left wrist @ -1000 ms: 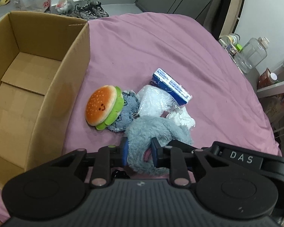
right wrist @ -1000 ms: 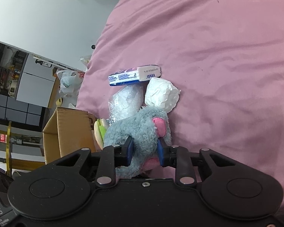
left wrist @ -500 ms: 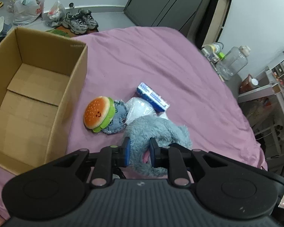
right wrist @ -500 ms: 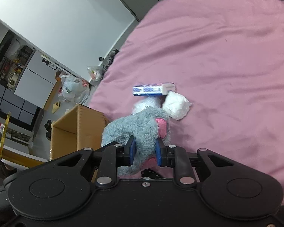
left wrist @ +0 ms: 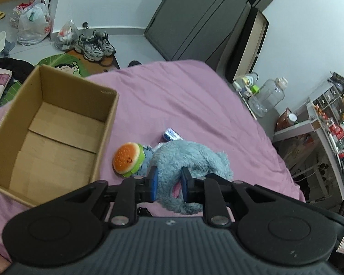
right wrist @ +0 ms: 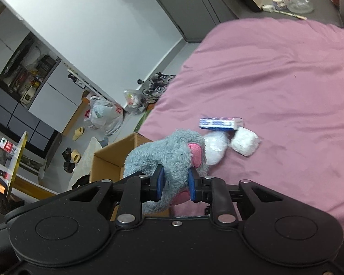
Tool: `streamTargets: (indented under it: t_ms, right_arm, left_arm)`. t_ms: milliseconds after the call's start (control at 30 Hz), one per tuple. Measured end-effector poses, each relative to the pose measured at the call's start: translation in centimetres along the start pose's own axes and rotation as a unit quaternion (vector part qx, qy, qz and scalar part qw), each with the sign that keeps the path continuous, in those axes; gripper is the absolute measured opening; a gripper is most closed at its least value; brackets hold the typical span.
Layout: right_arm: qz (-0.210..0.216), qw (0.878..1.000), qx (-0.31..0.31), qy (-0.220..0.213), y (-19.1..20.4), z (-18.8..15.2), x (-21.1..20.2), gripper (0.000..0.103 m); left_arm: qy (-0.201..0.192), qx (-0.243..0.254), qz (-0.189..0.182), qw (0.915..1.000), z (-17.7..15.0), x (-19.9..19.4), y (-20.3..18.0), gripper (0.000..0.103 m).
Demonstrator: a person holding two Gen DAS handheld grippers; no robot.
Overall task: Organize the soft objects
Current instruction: 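Lift the grey plush mouse with both grippers and carry it over the cardboard box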
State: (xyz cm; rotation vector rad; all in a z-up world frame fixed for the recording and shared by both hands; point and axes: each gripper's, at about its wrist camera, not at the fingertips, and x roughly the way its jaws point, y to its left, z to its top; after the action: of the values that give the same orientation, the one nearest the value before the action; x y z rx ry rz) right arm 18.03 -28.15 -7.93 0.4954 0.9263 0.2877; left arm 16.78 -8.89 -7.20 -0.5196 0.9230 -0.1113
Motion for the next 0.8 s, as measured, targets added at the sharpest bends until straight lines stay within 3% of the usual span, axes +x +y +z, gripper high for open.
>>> streamTargets:
  t_ms: [800]
  right_arm:
    - [0.041, 0.998, -0.051, 0.023, 9.8, -0.2, 4.0, 0.022]
  left_arm:
    - [-0.048, -0.041, 0.027, 0.9977, 4.3, -5.5, 7.8, 0.019]
